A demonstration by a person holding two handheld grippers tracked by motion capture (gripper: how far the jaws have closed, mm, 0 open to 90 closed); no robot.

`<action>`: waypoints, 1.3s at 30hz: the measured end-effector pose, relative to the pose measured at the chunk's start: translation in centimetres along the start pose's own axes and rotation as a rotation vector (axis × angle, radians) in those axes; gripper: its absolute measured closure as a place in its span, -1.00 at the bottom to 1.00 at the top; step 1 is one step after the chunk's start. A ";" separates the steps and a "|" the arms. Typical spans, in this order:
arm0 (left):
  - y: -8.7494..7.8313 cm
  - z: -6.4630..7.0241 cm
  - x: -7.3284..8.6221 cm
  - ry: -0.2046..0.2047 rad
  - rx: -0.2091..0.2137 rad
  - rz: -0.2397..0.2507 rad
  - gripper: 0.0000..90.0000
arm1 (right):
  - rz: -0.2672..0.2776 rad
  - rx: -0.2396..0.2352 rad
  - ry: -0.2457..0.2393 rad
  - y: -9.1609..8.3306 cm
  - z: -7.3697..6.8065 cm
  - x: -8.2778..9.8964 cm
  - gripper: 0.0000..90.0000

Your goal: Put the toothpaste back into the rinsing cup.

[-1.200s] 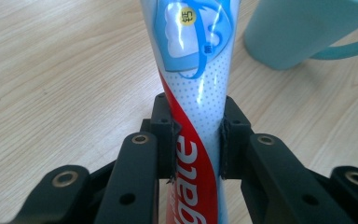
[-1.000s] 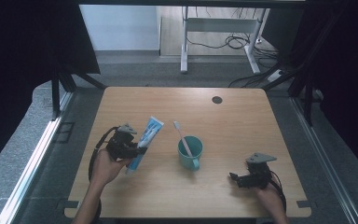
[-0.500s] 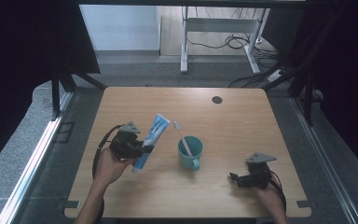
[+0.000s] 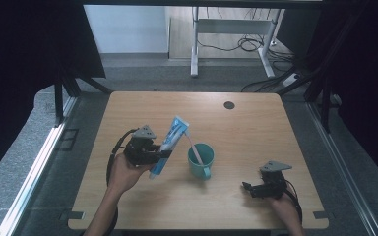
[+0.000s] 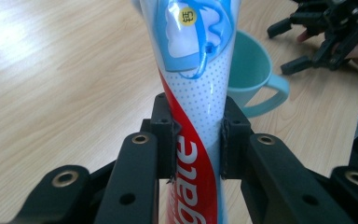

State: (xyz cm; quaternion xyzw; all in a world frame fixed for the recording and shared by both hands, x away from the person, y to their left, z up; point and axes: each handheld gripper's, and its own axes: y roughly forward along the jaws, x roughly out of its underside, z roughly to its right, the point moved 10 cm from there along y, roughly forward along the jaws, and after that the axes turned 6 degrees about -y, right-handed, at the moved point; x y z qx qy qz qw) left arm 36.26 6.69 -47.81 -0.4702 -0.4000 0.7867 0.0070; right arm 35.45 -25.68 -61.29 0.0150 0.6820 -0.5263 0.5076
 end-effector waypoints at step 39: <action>2.6 3.5 -5.9 0.057 0.050 0.138 0.61 | -0.005 -0.002 0.000 -0.1 0.0 0.0 -0.90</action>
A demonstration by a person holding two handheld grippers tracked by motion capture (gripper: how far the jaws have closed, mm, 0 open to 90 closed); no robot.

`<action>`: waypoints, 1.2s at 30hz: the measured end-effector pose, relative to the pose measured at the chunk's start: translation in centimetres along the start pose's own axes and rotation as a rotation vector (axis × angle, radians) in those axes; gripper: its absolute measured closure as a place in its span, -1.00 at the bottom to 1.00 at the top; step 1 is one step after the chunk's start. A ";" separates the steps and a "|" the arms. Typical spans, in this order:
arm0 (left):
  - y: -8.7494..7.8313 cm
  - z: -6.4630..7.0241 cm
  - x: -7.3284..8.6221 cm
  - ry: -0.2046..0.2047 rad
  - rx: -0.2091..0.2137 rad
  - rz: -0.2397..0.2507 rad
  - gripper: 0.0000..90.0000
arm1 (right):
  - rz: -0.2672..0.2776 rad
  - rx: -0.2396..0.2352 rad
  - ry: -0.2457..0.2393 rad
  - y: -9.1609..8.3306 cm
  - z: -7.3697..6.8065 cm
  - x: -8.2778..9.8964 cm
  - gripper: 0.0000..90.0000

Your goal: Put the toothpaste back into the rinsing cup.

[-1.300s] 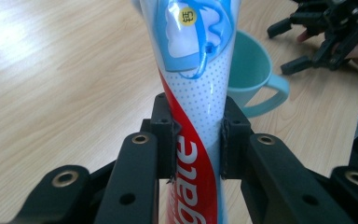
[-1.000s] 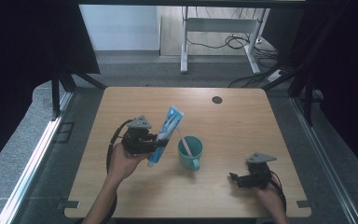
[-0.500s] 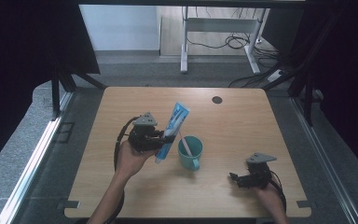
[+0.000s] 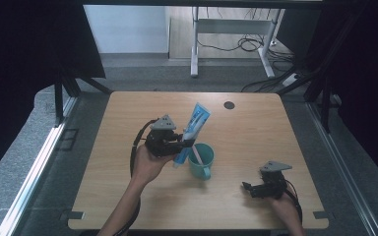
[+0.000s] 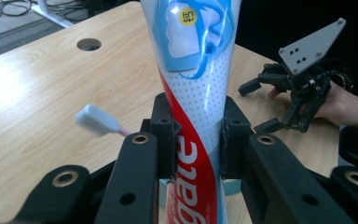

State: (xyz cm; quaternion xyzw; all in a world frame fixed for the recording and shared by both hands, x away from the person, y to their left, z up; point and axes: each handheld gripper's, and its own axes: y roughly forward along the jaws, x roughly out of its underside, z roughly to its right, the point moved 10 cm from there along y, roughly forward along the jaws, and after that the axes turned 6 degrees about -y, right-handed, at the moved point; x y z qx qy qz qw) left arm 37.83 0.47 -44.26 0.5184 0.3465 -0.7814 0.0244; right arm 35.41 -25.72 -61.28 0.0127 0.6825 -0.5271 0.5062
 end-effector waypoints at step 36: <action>4.1 -0.1 -2.1 0.005 -0.033 0.078 0.61 | 0.004 0.001 0.001 0.0 0.0 0.0 -0.90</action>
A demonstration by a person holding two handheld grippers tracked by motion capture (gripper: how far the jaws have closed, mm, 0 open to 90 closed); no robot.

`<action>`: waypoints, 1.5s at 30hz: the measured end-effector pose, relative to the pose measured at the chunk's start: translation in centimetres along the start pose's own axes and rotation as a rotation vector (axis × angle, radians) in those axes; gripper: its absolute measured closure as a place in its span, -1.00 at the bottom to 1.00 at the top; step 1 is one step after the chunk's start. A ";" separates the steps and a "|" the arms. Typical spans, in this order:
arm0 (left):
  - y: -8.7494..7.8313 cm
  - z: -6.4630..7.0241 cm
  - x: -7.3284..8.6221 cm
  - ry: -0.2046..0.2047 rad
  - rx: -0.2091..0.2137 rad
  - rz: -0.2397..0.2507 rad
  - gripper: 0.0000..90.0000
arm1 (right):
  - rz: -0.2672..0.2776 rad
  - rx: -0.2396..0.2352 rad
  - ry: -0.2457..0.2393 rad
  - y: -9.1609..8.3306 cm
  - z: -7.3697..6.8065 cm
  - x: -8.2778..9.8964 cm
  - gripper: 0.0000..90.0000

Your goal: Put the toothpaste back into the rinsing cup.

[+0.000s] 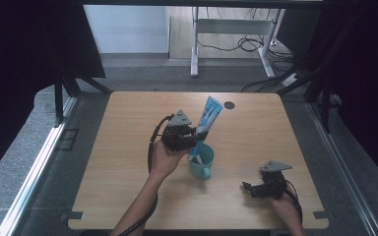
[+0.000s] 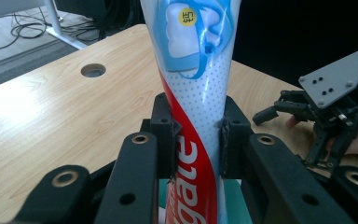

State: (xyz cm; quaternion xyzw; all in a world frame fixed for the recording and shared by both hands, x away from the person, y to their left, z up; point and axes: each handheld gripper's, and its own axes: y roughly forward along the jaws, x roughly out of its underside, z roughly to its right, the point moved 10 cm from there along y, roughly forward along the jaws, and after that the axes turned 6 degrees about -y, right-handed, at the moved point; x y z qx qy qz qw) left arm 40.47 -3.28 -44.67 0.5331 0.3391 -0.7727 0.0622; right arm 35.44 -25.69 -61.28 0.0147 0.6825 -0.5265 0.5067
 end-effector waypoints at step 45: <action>4.1 0.7 4.8 0.043 -0.026 -0.041 0.60 | 0.003 0.000 -0.002 0.0 0.0 0.0 -0.89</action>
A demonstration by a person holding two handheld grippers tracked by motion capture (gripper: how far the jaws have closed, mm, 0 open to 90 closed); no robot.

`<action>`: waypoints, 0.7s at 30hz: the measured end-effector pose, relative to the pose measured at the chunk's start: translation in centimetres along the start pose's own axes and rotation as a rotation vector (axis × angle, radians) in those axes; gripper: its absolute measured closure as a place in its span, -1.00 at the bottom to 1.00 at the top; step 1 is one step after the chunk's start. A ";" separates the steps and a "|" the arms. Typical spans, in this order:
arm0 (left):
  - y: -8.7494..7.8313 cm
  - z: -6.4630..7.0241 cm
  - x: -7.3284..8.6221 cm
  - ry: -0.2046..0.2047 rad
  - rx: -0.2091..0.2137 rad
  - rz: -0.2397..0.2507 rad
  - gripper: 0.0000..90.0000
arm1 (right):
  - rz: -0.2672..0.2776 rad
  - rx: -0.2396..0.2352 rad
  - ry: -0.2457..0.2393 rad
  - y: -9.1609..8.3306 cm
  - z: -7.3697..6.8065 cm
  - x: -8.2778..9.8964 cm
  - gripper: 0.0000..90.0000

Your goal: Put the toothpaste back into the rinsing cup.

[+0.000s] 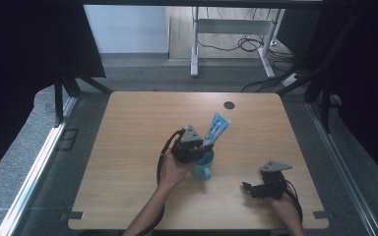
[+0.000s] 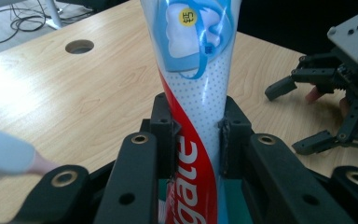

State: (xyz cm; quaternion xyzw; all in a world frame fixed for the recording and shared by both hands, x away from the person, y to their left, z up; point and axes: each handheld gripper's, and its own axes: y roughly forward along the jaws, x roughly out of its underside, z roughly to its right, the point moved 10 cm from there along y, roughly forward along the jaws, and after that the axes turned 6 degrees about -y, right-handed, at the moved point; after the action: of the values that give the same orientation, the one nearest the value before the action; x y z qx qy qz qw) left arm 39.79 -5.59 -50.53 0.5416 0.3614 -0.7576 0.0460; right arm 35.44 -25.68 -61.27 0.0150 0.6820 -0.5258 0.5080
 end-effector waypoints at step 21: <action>0.3 0.1 1.3 -0.008 -0.031 -0.054 0.56 | 0.001 -0.002 0.000 0.0 0.0 0.0 -0.89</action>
State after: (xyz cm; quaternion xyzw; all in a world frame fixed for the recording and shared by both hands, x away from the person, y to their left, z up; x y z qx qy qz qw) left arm 39.29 -5.45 -51.71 0.5278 0.3874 -0.7550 0.0353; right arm 35.44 -25.67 -61.28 0.0148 0.6825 -0.5251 0.5082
